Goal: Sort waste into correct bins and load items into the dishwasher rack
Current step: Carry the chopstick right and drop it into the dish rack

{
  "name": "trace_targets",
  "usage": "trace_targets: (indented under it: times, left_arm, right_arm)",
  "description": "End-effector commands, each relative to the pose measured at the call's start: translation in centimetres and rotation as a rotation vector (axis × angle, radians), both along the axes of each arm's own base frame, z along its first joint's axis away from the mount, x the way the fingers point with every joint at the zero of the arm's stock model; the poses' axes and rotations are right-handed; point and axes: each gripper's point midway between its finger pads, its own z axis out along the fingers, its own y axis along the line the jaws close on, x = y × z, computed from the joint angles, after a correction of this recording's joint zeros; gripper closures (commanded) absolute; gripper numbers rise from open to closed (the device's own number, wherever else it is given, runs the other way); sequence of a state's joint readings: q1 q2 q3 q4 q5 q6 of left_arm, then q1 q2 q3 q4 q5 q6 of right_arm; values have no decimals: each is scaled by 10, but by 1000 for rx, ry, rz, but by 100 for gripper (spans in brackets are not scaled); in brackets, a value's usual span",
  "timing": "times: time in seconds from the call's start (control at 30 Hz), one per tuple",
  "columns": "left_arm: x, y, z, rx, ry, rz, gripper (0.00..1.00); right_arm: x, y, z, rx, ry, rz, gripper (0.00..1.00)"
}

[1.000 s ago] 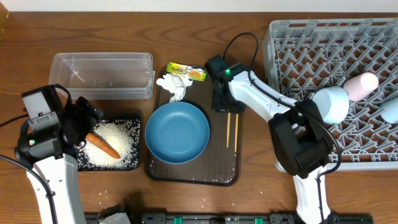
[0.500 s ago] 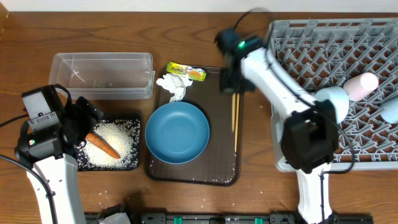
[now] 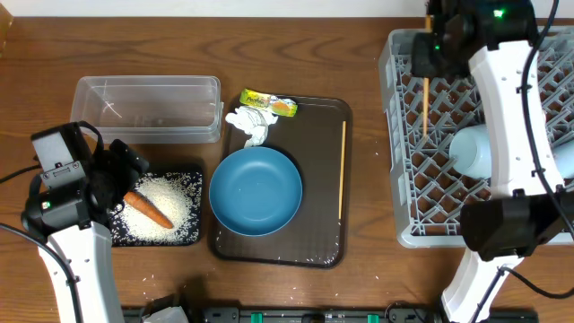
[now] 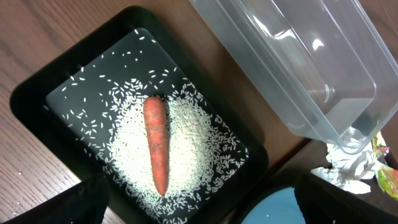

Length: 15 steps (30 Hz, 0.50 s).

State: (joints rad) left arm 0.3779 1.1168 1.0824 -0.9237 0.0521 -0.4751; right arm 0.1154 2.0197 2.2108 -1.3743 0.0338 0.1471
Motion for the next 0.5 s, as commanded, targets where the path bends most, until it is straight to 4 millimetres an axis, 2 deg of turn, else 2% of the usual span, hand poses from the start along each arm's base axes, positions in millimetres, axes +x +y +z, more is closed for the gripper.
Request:
trace_targets:
  times: [0.0,0.13,0.2,0.23,0.3,0.37,0.4,0.47]
  left_arm:
    - [0,4,4,9,-4,16,3]
    - [0,4,4,9,-4,16,3]
    - [0,4,4,9,-4,16,3]
    - [0,4,4,9,-4,16,3]
    - [0,4,4,9,-4,16,3]
    - [0,4,4,9,-4,16,3]
    - [0,4,4,9,-4,16,3]
    - [0,4,4,9,-4,16,3]
  right_arm:
    - [-2,-6,-37,-37,86,55,99]
    - [-5,-7,-63,-40,125,57,97]
    - [-6,-6,-70,-41,133,59,92]
    - [-6,-5,-72,-41,137,59,80]
    - [-7,-6,-73,-42,138,59,43]
    - [-7,-6,-73,-40,138,49,11]
    - [-7,-6,-72,-39,138,37,3]
    - [-11,-7,-69,-27,148,-2,1]
